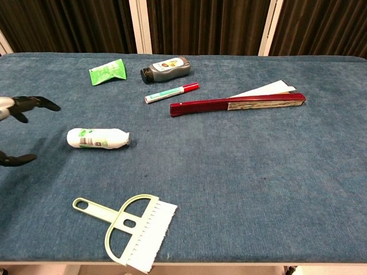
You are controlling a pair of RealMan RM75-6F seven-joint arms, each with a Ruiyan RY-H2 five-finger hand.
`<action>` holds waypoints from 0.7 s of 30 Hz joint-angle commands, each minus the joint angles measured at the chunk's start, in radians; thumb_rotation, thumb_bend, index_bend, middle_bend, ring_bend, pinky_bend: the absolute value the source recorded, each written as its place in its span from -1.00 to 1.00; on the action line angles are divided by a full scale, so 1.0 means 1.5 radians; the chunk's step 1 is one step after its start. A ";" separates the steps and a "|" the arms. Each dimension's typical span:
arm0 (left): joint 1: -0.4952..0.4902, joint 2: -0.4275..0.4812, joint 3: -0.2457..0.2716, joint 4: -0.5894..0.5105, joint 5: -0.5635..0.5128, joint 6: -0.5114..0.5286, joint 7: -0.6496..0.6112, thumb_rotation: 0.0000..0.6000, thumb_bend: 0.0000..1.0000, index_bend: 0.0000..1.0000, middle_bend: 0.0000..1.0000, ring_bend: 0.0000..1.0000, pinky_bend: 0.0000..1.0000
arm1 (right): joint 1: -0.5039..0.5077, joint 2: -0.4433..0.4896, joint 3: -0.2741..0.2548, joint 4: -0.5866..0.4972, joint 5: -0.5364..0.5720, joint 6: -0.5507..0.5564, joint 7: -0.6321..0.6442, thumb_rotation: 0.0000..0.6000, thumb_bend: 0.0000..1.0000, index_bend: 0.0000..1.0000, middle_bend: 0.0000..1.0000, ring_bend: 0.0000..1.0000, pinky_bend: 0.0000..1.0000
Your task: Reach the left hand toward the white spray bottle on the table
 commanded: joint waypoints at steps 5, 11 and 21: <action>-0.043 -0.036 -0.018 0.012 -0.045 -0.045 0.041 1.00 -0.49 -0.75 -0.78 -0.89 -0.55 | 0.000 0.000 0.001 0.000 0.002 -0.001 0.001 1.00 -0.32 -0.64 -0.69 -0.80 -0.59; -0.072 -0.054 -0.027 0.017 -0.065 -0.064 0.068 1.00 -0.49 -0.75 -0.70 -0.88 -0.55 | 0.002 -0.001 0.000 0.001 0.001 -0.002 -0.002 1.00 -0.32 -0.64 -0.69 -0.80 -0.59; -0.103 -0.081 -0.024 0.031 -0.079 -0.076 0.087 1.00 -0.49 -0.74 -0.42 -0.83 -0.55 | 0.002 -0.001 0.000 0.001 0.002 -0.003 -0.003 1.00 -0.32 -0.64 -0.69 -0.80 -0.59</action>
